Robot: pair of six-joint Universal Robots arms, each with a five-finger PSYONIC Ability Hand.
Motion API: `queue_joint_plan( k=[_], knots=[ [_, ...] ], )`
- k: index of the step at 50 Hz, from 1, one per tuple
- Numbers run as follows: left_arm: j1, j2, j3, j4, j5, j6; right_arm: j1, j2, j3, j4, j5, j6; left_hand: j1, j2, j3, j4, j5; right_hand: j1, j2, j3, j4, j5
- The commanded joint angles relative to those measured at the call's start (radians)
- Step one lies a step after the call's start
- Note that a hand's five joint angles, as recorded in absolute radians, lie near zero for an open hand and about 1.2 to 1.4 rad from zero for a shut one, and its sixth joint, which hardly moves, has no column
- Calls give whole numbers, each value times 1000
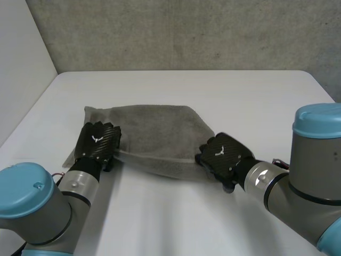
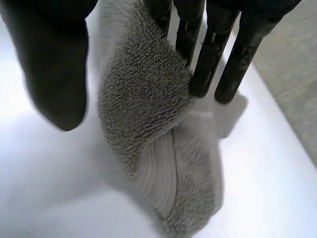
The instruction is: Fold the towel.
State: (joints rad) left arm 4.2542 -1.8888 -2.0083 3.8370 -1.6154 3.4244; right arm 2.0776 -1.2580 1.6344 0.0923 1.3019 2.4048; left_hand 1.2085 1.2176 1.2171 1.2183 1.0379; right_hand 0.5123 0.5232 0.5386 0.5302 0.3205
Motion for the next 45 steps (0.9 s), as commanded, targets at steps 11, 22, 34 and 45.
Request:
queue_joint_plan(
  k=[11, 22, 34, 45],
  knots=[
    [-10, 143, -63, -57, 0, -1, -103, -164, -59, -82, -13, 280, 188, 179, 179, 178, 184, -338, -349, -364, -356, -320],
    [-13, 211, -138, -91, 0, -1, -108, -2, -293, 114, -234, 171, 188, 179, 179, 178, 184, -260, -271, -287, -278, -243],
    [-10, 220, -153, -89, -1, -1, -68, 293, -558, 337, -227, -36, 188, 179, 179, 178, 184, -84, -95, -110, -102, -67],
    [-2, 218, -150, -89, -3, -1, -59, 391, -571, 371, -170, -159, 188, 179, 179, 178, 184, 34, 23, 7, 16, 51]
  ],
)
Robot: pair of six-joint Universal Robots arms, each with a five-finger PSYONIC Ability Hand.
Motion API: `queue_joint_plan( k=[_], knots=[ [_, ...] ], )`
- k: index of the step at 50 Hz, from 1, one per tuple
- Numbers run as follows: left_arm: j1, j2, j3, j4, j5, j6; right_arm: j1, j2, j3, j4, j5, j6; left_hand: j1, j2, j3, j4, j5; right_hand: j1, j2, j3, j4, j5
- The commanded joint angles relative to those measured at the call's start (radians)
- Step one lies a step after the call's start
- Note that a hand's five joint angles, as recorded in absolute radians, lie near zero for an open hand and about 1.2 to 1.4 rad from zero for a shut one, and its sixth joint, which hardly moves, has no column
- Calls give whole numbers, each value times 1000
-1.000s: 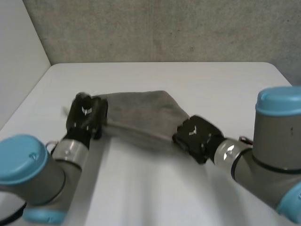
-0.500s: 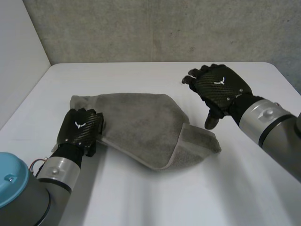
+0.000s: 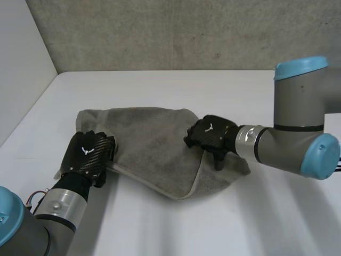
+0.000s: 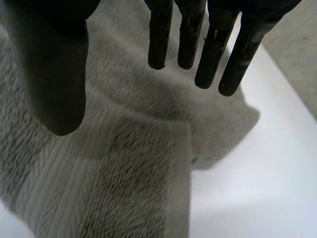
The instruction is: Fold the towel.
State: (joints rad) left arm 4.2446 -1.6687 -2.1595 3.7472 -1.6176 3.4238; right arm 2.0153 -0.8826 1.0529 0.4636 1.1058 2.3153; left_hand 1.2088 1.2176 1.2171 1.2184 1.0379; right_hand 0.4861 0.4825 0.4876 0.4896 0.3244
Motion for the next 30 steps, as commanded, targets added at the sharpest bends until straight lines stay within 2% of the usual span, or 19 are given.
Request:
queue_joint_plan(
  k=[1, 11, 18, 20, 23, 24, 25, 26, 28, 30],
  knots=[
    [9, -2, 1, 0, 1, 0, 3, 17, 16, 0, 29, -77, 187, 179, 179, 178, 184, 66, 69, 64, 62, 53],
    [11, -2, 1, 0, -1, 0, 3, 40, 42, -2, 25, -86, 187, 179, 179, 178, 184, 92, 96, 91, 89, 79],
    [11, -2, 1, 0, -1, 0, 3, 30, 50, -8, 22, -88, 187, 179, 179, 178, 184, 210, 213, 208, 206, 197],
    [11, -2, 1, 0, -1, 0, 3, 30, 52, -8, 22, -89, 187, 179, 179, 178, 184, 280, 284, 278, 276, 267],
    [11, -3, 1, 0, -1, 0, 3, 16, 62, -5, 25, -114, 187, 179, 179, 178, 184, 614, 617, 612, 610, 601],
    [11, -3, 1, 0, -1, 0, 3, 16, 62, -5, 25, -114, 187, 179, 179, 178, 184, 615, 618, 613, 611, 602],
    [11, -3, 1, 0, -1, 0, 3, 7, 68, -5, 23, -120, 187, 179, 179, 178, 184, 748, 752, 747, 745, 736],
    [11, -5, 1, 0, -1, 0, 3, 7, 68, -5, 23, -120, 187, 179, 179, 178, 184, 750, 753, 748, 746, 737],
    [12, -5, 1, 0, -1, 0, -4, -19, 75, -8, 17, -122, 187, 179, 179, 178, 184, 910, 913, 908, 906, 897],
    [12, -8, 3, 0, -1, 0, -7, -38, 76, -8, 17, -113, 187, 179, 179, 178, 184, 910, 914, 909, 907, 897]
  ],
)
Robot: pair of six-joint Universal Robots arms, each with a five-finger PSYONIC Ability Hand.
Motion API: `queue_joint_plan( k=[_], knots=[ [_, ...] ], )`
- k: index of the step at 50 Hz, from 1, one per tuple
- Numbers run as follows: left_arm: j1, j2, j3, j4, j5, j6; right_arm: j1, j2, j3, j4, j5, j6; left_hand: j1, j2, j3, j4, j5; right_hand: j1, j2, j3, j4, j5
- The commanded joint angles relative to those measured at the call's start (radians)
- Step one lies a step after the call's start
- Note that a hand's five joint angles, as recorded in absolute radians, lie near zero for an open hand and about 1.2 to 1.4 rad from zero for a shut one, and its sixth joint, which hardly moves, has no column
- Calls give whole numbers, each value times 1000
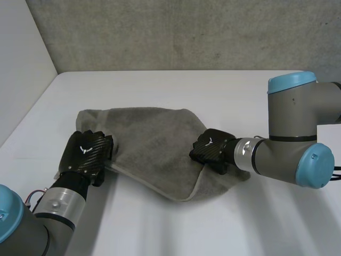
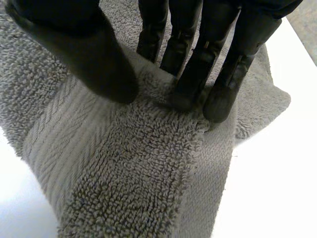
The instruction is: Fold the towel.
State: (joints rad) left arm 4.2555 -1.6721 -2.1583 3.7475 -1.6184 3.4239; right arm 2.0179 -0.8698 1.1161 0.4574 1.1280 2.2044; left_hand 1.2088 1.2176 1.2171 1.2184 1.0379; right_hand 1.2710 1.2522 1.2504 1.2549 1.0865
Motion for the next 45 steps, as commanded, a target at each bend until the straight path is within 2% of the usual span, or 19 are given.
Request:
queue_joint_plan(
  k=[1, 7, 11, 15, 17, 18, 19, 20, 22, 25, 27, 34, 39, 40, 41, 42, 43, 44, 45],
  knots=[
    [1, -5, 2, 0, 0, 0, -15, -76, 19, -2, -5, 9, 187, 179, 179, 178, 184, 125, 144, 146, 141, 135],
    [10, -3, 9, 0, 0, 2, -50, -204, 62, -11, -20, 60, 187, 179, 179, 178, 184, 125, 144, 146, 141, 135],
    [26, 11, 17, 0, 0, 2, -122, -358, 123, -69, -33, 185, 187, 179, 179, 178, 184, 125, 144, 146, 141, 135],
    [43, 113, 46, -9, 2, 18, -189, -468, 157, -82, -42, 258, 187, 179, 179, 178, 184, 125, 144, 146, 141, 135],
    [52, 155, 55, -23, 3, 32, -257, -593, 177, -79, -53, 307, 187, 179, 179, 178, 184, 125, 144, 146, 141, 135],
    [58, 201, 73, -40, 3, 49, -257, -594, 177, -79, -53, 307, 187, 179, 179, 178, 184, 125, 144, 146, 141, 135],
    [58, 242, 93, -63, 3, 66, -277, -653, 177, -76, -56, 328, 187, 179, 179, 178, 184, 125, 144, 146, 141, 135],
    [58, 242, 94, -63, 3, 66, -277, -653, 177, -75, -56, 328, 187, 179, 179, 178, 184, 125, 144, 146, 141, 135],
    [58, 281, 120, -92, 3, 80, -304, -768, 163, -79, -65, 372, 187, 179, 179, 178, 184, 125, 144, 146, 141, 135],
    [53, 338, 184, -156, 5, 90, -326, -836, 128, -74, -60, 414, 187, 179, 179, 178, 184, 125, 144, 146, 141, 135],
    [49, 351, 254, -210, 5, 87, -332, -848, 105, -65, -59, 426, 187, 179, 179, 178, 184, 125, 144, 146, 141, 135],
    [52, 304, 360, -273, 6, 89, -344, -824, 87, 50, -73, 402, 187, 179, 179, 178, 184, 125, 144, 146, 141, 135],
    [61, 167, 394, -279, 40, 90, -274, -580, 123, 78, -42, 287, 187, 179, 179, 178, 184, 125, 144, 146, 141, 135],
    [61, 111, 402, -281, 63, 92, -274, -580, 123, 78, -42, 287, 187, 179, 179, 178, 184, 125, 144, 146, 141, 135],
    [61, 111, 402, -281, 63, 92, -242, -519, 120, 78, -16, 252, 187, 179, 179, 178, 184, 125, 144, 146, 141, 135],
    [60, 53, 411, -281, 84, 94, -242, -518, 120, 78, -16, 252, 187, 179, 179, 178, 184, 125, 144, 146, 141, 135],
    [58, -16, 422, -279, 107, 94, -214, -453, 116, 76, 18, 224, 187, 179, 179, 178, 184, 125, 144, 146, 141, 135],
    [58, -17, 422, -279, 107, 94, -191, -387, 105, 70, 60, 201, 187, 179, 179, 178, 184, 125, 144, 146, 141, 135],
    [58, -97, 443, -278, 127, 95, -191, -387, 105, 70, 61, 201, 187, 179, 179, 178, 184, 125, 144, 146, 141, 135]
  ],
)
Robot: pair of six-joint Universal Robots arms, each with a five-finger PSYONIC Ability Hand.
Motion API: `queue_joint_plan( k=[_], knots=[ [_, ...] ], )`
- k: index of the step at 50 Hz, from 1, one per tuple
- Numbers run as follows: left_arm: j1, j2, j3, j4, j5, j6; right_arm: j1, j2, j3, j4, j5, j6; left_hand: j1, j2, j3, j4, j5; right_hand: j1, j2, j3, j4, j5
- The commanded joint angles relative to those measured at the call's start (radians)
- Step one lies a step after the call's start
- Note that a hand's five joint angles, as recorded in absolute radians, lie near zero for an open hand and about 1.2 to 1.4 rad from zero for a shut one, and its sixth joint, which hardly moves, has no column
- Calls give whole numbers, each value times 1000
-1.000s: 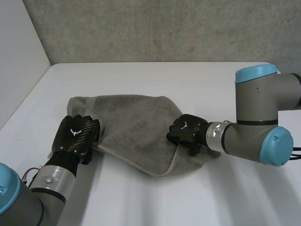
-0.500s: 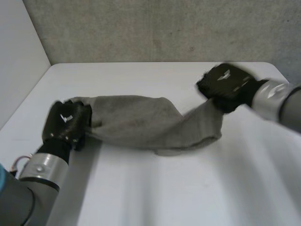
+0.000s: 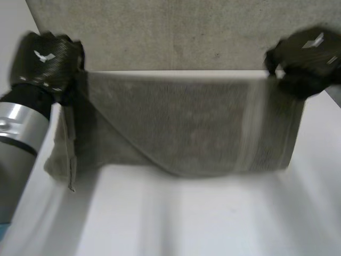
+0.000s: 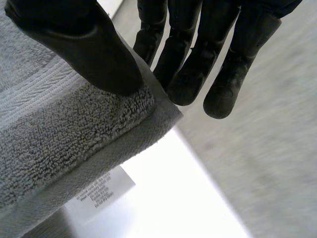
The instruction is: Fold the towel.
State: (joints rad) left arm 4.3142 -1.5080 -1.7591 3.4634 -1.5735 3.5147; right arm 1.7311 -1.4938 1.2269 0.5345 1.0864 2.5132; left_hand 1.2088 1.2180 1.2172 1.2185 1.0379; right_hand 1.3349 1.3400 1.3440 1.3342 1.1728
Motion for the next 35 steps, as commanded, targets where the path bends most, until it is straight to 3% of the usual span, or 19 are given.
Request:
queue_joint_plan(
  k=[1, 7, 13, 15, 17, 18, 20, 21, 22, 24, 29, 35],
  knots=[
    [-1, -341, 76, 6, 95, 4, 116, 303, -29, -8, 146, -123, 187, 178, 179, 178, 184, 61, 56, 52, 62, 49],
    [-2, -537, 213, 14, 105, 30, 156, 512, -209, -109, 251, -113, 187, 178, 179, 178, 184, 61, 56, 52, 62, 49],
    [-4, -636, 530, 59, 98, 148, 185, 553, -437, -284, 337, 7, 187, 178, 179, 178, 184, 61, 56, 52, 62, 49],
    [-4, -632, 609, 111, 96, 145, 189, 514, -548, -454, 415, 148, 187, 178, 179, 178, 184, 61, 56, 52, 62, 49],
    [1, -569, 691, 288, 98, 98, 188, 466, -570, -540, 438, 214, 187, 178, 179, 178, 184, 61, 56, 52, 62, 49],
    [1, -569, 691, 289, 98, 98, 186, 414, -561, -623, 446, 264, 187, 178, 179, 178, 184, 61, 56, 52, 62, 49],
    [5, -482, 695, 499, 93, 26, 186, 370, -543, -683, 443, 304, 187, 178, 179, 178, 184, 61, 56, 52, 62, 49],
    [6, -482, 695, 500, 93, 26, 183, 337, -528, -709, 435, 315, 187, 178, 179, 178, 184, 61, 56, 52, 62, 49],
    [6, -451, 685, 573, 96, -5, 183, 337, -527, -709, 435, 315, 187, 178, 179, 178, 184, 61, 56, 52, 62, 49],
    [4, -431, 669, 579, 98, -23, 182, 319, -521, -689, 415, 311, 187, 178, 179, 178, 184, 61, 56, 52, 62, 49],
    [6, -409, 604, 471, 104, -37, 189, 319, -505, -435, 296, 288, 187, 178, 179, 178, 184, 61, 56, 52, 62, 49],
    [28, -411, 416, 365, 110, -40, 189, 326, -422, -343, 273, 242, 187, 178, 179, 178, 184, 61, 56, 52, 62, 49]
  ],
)
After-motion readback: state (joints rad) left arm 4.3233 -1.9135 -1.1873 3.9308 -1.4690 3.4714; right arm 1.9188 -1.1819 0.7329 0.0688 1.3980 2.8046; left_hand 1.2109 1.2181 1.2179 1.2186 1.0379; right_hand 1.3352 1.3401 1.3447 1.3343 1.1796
